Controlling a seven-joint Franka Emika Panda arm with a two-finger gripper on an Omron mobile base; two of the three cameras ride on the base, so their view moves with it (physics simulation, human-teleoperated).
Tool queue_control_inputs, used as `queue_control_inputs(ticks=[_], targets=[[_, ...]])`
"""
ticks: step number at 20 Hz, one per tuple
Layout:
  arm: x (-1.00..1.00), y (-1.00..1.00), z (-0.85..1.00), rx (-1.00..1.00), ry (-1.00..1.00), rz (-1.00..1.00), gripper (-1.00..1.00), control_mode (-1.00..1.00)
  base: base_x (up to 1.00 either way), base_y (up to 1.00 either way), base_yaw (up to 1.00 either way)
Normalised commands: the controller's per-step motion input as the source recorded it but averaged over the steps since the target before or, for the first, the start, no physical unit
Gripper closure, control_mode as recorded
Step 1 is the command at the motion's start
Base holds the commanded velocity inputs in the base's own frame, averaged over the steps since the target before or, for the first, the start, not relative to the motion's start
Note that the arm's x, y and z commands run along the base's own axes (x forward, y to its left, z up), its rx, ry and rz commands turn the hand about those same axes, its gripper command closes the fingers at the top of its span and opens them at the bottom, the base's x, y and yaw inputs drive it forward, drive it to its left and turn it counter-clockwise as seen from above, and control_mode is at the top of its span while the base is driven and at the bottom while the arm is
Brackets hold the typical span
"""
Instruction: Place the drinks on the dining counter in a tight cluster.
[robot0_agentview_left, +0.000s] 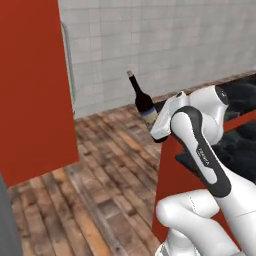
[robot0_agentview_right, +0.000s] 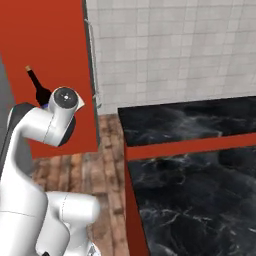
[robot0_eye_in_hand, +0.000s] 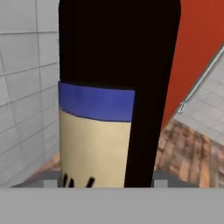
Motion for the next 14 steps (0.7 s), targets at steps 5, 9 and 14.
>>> queue_control_inputs(ticks=[5,9,14], targets=[[0.00,0.00,0.00,0.00,0.00,0.00,1.00,1.00,0.98,0.59,-0.69],[0.00,0.00,0.00,0.00,0.00,0.00,1.00,1.00,0.90,0.90,-0.60],[0.00,0.00,0.00,0.00,0.00,0.00,1.00,1.00,0.36,1.00,-0.38]])
